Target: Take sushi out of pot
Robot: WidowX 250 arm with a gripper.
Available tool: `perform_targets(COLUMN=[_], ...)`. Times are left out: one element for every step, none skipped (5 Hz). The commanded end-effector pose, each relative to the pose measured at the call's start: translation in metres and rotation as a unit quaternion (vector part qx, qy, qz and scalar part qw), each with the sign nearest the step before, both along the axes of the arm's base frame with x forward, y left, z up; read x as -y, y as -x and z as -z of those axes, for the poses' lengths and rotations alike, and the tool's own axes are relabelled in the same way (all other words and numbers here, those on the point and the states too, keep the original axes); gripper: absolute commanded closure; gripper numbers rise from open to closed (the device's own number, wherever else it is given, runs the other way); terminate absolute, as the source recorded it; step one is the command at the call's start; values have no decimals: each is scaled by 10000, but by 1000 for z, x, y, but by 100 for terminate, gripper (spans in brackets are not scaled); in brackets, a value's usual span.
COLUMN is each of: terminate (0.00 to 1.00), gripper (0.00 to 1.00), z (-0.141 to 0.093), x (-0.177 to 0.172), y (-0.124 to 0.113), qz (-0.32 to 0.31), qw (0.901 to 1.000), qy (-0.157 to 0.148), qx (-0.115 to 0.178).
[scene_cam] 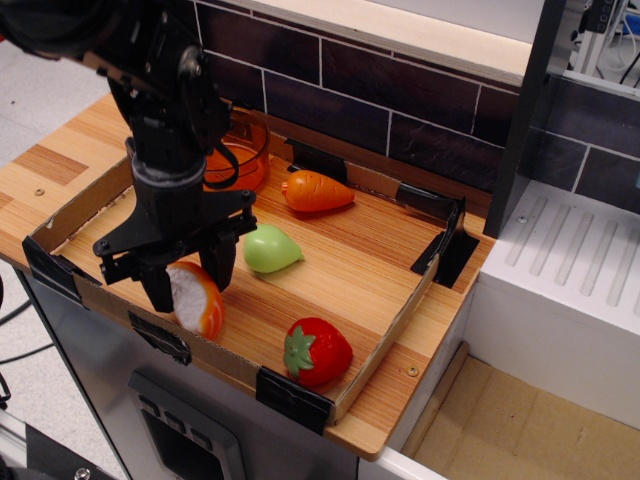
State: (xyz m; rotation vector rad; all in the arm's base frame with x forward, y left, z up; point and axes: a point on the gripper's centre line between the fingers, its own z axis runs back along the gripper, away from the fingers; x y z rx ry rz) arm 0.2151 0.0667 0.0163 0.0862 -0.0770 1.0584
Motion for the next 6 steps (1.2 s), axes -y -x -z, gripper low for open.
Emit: perform_targets(terminate=[0, 0, 0, 0, 0, 100], gripper=[0, 0, 0, 0, 0, 0], z=[-4, -15, -42, -79, -107, -126], x=[-11, -13, -14, -13, -20, -27], y=[5, 2, -2, -4, -11, -23], qz=[-71, -237, -486, -625, -817, -511], qw=[9999, 9995, 9972, 9947, 9926, 9955], qy=[-126, -65, -13, 237, 430, 427], qx=[-17, 178, 564, 781, 791, 673])
